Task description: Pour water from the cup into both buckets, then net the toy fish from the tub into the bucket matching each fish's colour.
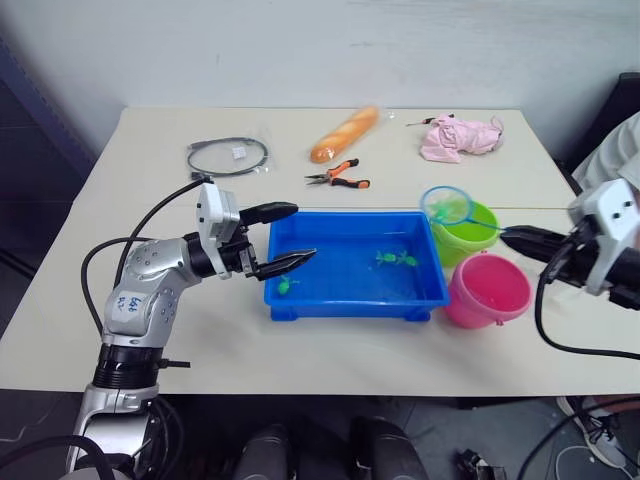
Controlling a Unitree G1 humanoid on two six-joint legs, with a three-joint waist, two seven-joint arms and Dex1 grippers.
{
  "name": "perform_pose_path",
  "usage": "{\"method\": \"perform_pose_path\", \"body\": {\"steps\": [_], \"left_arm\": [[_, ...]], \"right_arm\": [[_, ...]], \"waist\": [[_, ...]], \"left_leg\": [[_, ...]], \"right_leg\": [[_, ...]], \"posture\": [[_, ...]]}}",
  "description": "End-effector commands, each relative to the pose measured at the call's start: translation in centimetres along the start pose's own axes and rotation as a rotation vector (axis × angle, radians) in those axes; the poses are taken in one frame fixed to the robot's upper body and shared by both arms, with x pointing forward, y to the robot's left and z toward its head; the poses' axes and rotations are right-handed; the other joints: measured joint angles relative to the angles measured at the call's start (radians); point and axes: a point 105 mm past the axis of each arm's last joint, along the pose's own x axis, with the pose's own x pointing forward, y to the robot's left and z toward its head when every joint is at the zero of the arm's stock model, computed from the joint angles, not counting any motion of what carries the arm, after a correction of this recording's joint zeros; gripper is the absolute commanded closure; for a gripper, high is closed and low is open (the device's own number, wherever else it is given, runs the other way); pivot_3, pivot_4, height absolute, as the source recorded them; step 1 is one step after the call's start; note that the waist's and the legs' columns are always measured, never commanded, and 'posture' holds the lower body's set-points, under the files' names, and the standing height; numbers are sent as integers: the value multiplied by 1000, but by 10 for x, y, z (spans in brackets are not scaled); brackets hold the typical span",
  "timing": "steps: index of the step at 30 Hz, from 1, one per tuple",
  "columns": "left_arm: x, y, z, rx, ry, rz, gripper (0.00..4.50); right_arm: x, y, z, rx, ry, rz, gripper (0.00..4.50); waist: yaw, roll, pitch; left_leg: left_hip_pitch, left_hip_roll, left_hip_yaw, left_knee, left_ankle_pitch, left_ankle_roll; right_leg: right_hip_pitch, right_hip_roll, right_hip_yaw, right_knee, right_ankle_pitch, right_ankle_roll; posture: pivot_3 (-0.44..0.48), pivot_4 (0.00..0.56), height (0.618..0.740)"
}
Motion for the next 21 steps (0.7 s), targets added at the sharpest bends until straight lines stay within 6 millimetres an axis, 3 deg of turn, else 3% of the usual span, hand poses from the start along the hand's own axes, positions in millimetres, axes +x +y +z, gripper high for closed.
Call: {"method": "perform_pose_path", "body": {"steps": [1,9,17,21], "left_arm": [[13,-1,13,22,-51,-33,15],[28,1,16,35,-35,-64,15],[31,-2,14,38,-33,-65,15],[31,-2,15,42,-34,-53,15]], "right_arm": [[-13,-32,-1,-64,2,-189,4500],[1,-46,-28,-336,89,-304,4500],[16,-54,-26,-705,106,-403,4500],[21,-40,-27,-977,123,-312,4500]], "waist": [[-2,0,0],[-4,0,0],[-5,0,0],[-4,0,0]], "left_leg": [[0,0,0,0,0,0],[0,0,2,0,1,0],[1,0,2,0,2,-1],[1,0,2,0,3,-2]], "right_leg": [[0,0,0,0,0,0],[0,1,1,0,0,0],[0,1,2,0,0,1],[0,1,2,0,0,1]], "posture": [[0,150,740],[0,150,740],[0,150,740],[0,150,740]]}}
